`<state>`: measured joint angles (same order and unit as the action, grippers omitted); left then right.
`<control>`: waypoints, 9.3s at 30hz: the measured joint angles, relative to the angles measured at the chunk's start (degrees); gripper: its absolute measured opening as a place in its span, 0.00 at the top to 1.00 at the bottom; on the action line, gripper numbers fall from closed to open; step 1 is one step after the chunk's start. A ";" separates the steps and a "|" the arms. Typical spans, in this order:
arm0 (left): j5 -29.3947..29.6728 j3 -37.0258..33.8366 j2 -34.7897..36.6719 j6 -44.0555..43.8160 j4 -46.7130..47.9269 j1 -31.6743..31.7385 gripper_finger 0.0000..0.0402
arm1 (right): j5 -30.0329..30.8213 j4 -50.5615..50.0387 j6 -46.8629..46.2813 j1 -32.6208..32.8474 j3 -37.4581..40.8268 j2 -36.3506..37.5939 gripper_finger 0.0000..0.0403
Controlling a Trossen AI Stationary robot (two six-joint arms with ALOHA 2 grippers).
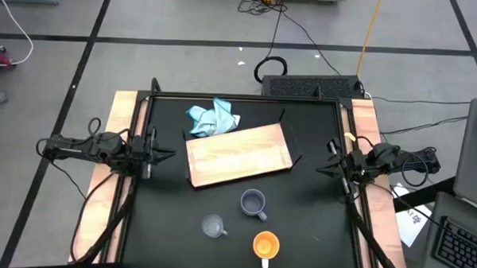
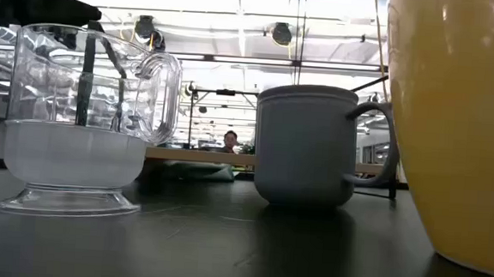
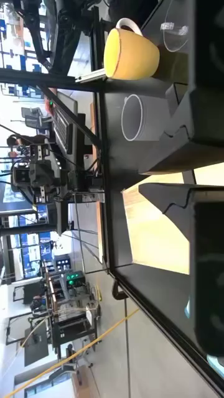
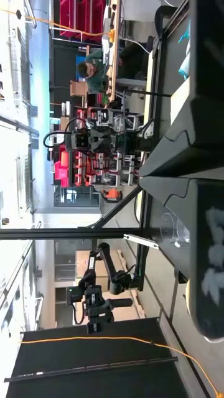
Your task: Stack small to large cups/mugs on shelf
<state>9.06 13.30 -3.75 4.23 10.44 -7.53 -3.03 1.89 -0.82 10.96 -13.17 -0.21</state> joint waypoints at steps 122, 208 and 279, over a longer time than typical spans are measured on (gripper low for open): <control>-0.04 0.00 0.00 -5.05 -0.66 0.00 0.91 | -0.02 0.01 -0.01 0.02 -0.01 0.01 1.00; -5.82 8.45 -25.10 -12.20 -19.73 -4.61 1.00 | 0.00 0.02 0.00 0.00 0.00 0.00 1.00; -1.60 35.29 -69.88 -4.89 -30.68 -21.73 1.00 | 0.00 -0.50 0.00 0.01 0.00 0.00 1.00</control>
<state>7.46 48.59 -73.63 -0.66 -20.24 -29.26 -3.03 1.39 -0.82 10.97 -13.17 -0.21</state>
